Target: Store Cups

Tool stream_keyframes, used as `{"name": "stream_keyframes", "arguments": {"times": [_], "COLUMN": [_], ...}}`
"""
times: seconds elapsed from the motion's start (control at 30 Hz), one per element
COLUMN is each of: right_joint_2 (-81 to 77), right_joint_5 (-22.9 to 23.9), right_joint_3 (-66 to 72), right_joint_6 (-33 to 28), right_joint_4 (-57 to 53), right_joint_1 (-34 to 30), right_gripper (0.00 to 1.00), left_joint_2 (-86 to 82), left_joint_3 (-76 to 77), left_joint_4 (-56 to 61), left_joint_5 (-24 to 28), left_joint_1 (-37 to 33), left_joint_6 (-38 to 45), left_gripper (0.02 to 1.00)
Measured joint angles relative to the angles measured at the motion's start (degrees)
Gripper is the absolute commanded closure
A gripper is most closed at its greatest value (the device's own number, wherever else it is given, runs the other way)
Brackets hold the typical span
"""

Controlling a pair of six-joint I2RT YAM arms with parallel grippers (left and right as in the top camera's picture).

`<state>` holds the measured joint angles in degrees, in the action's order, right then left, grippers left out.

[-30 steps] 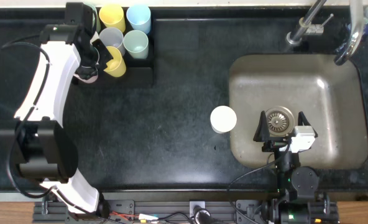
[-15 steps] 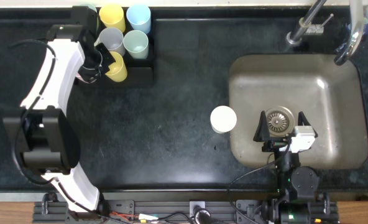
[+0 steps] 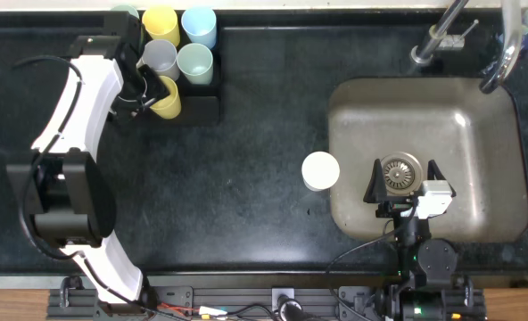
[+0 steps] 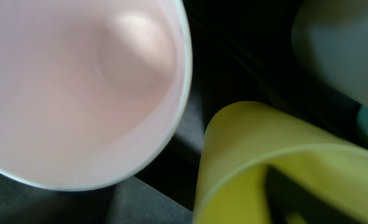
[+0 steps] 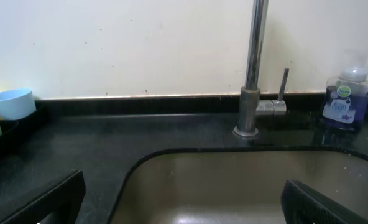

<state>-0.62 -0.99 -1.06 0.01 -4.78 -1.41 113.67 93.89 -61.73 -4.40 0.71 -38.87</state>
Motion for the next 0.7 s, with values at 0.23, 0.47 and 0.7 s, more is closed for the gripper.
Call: {"name": "stream_keyframes", "arguments": {"times": [0.23, 0.47, 0.7], "right_joint_2": [-0.02, -0.02, 0.0], "right_joint_5": [-0.02, -0.02, -0.02], "right_joint_3": [0.0, 0.0, 0.0], "right_joint_6": [0.0, -0.02, 0.0], "right_joint_4": [-0.02, -0.02, 0.0], "right_joint_1": [0.0, 0.0, 0.0], "right_gripper": [0.003, 0.005, 0.003], "left_joint_2": [-2.43, -24.39, -49.55], "left_joint_3": [-0.24, -0.52, -0.04], "left_joint_4": [-5.42, -16.81, -18.03], "left_joint_5": [-0.7, -2.08, -3.85], "left_joint_1": [0.0, 0.0, 0.0], "left_joint_6": [-0.04, 6.36, 15.06], "left_gripper": [0.02, 0.02, 0.018]}}
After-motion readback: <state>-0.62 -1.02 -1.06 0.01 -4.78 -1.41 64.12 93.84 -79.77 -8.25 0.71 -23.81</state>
